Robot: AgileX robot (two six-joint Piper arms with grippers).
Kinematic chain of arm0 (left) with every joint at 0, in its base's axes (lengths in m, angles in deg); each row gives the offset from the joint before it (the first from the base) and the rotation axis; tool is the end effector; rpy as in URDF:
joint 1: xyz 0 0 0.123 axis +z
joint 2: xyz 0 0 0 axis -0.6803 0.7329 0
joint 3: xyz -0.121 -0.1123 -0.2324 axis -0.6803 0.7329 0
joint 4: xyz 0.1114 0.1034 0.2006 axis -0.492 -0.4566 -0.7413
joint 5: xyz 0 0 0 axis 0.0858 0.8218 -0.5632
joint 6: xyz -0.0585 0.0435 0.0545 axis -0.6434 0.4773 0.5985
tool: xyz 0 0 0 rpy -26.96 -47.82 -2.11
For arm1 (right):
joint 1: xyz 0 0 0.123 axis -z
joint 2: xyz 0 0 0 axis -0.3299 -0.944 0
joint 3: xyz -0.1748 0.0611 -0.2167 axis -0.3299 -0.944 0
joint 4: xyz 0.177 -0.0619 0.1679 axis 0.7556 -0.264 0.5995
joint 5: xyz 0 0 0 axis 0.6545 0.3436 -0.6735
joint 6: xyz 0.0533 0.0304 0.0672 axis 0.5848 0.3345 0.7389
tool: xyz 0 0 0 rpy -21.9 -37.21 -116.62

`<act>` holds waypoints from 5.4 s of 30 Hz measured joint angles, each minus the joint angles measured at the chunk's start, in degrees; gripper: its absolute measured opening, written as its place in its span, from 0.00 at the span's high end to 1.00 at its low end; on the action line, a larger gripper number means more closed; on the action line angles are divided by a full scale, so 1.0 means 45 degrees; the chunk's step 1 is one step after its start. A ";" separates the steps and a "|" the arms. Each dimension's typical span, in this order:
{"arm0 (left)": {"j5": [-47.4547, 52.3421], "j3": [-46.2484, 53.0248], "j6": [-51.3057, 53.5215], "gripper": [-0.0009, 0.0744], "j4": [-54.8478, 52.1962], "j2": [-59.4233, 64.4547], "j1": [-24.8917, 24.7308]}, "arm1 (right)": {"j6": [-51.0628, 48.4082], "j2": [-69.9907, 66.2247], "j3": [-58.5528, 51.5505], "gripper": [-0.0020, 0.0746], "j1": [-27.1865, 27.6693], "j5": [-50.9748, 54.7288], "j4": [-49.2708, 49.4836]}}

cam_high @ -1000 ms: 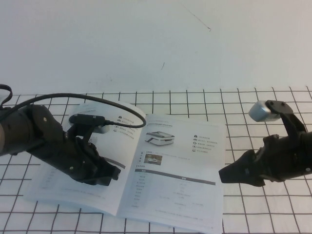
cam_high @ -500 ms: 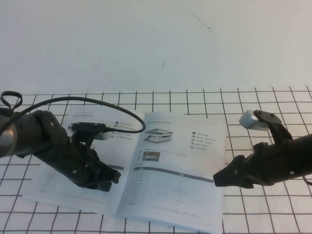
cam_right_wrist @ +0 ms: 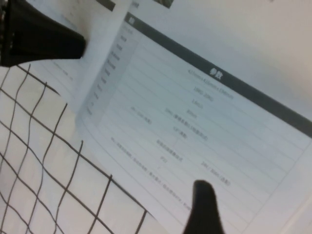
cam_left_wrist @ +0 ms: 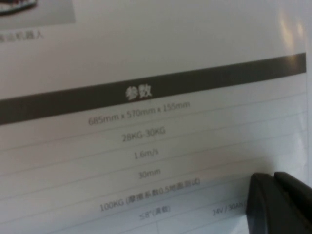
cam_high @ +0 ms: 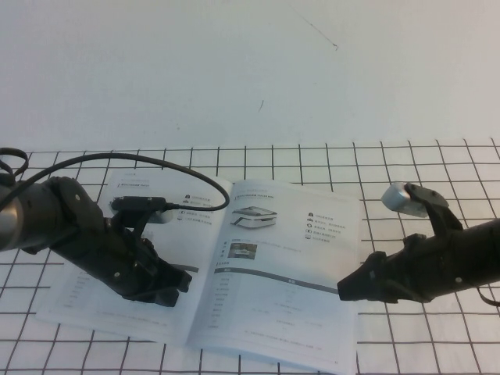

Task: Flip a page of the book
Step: Open the closed book

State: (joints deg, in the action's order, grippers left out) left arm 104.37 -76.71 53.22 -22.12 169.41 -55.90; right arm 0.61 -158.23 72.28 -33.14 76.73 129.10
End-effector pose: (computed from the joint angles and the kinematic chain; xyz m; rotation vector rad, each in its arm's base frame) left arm 0.3207 -0.1046 0.1376 0.4141 2.8313 -0.5161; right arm 0.2825 0.1265 0.1529 -0.4064 2.6097 0.9766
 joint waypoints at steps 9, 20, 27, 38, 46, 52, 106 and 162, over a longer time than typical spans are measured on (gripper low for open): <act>0.0015 0.0000 0.0081 0.99 0.0049 0.0000 0.0000 | -0.1213 -0.1148 0.0009 0.35 0.0000 0.0000 0.1795; 0.0015 0.0000 0.0223 0.99 0.0076 0.0000 0.0000 | -0.2160 -0.1893 0.0029 0.35 0.0000 -0.0395 0.2672; 0.0015 0.0000 0.0223 0.99 0.0099 0.0000 0.0000 | -0.3124 -0.2018 0.0029 0.35 0.0000 -0.0161 0.3982; 0.0015 0.0000 0.0223 0.99 0.0203 0.0009 0.0018 | -0.3186 -0.2039 0.0029 0.35 0.0000 -0.1090 0.3901; 0.0015 0.0000 0.0223 0.99 0.0257 0.0009 0.0018 | -0.3384 -0.2039 0.0057 0.35 0.0000 -0.1037 0.3925; 0.0015 0.0000 0.0278 0.99 0.0277 0.0009 0.0018 | -0.3774 -0.2178 0.0057 0.35 0.0000 -0.0932 0.4357; 0.0059 0.0000 0.0323 0.99 0.0394 0.0028 0.0018 | -0.5998 -0.1258 0.0126 0.34 0.0086 0.2111 0.5777; -0.3715 0.4075 -1.2328 0.99 -1.9144 -0.7116 -1.1423 | -0.6161 -0.1258 0.0673 0.35 0.0086 0.2502 0.5798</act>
State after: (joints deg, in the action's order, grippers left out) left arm 87.65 -58.38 -2.25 -108.27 137.39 -107.31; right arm -27.12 -163.90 75.31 -32.76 87.99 155.19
